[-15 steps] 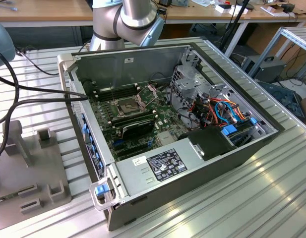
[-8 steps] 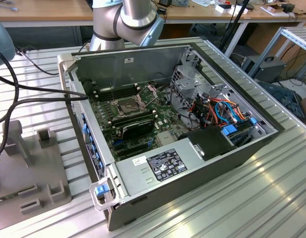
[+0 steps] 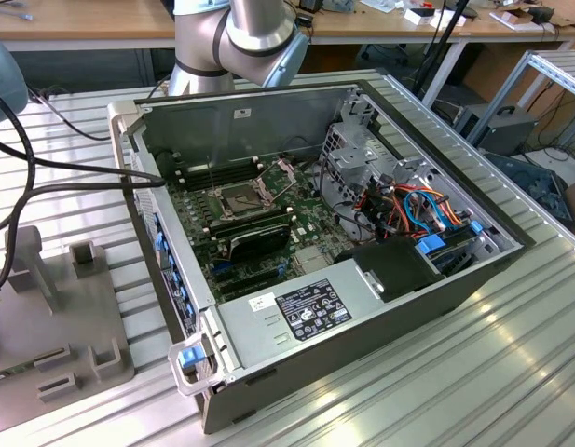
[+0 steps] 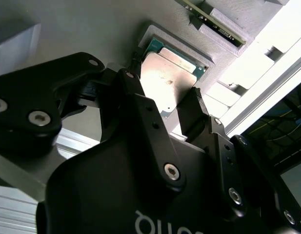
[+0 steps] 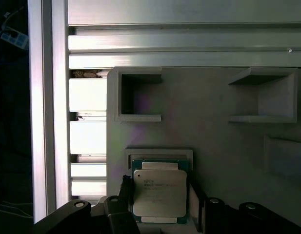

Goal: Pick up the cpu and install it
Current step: 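Pick up the cpu and move it towards the insertion slot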

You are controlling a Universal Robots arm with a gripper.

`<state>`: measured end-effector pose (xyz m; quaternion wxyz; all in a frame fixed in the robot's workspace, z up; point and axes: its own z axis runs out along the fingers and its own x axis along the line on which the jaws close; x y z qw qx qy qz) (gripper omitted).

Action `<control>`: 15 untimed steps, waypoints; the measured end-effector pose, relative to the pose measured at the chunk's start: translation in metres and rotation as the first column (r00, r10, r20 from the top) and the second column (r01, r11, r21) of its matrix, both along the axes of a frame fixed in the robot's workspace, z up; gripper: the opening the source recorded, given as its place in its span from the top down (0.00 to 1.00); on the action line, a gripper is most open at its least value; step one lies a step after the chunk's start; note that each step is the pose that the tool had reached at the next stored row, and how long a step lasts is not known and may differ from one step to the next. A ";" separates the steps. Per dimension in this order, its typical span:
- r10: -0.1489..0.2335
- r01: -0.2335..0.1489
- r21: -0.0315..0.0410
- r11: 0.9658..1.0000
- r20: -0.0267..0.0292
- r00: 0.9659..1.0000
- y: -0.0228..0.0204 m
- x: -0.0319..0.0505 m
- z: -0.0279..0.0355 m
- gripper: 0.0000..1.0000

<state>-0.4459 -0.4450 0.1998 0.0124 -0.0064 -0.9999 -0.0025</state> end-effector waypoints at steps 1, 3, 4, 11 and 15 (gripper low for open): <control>0.000 0.000 0.000 1.000 0.000 1.000 0.0000 0.0000 0.0001 0.45; 0.000 0.000 0.000 1.000 0.000 1.000 0.0000 0.0000 0.0010 0.45; 0.000 0.000 0.000 1.000 0.000 1.000 0.0000 0.0000 0.0013 0.45; 0.000 0.000 0.000 1.000 0.000 1.000 0.0000 0.0000 0.0027 0.45; 0.000 0.000 0.000 1.000 0.000 1.000 0.0000 0.0000 0.0033 0.45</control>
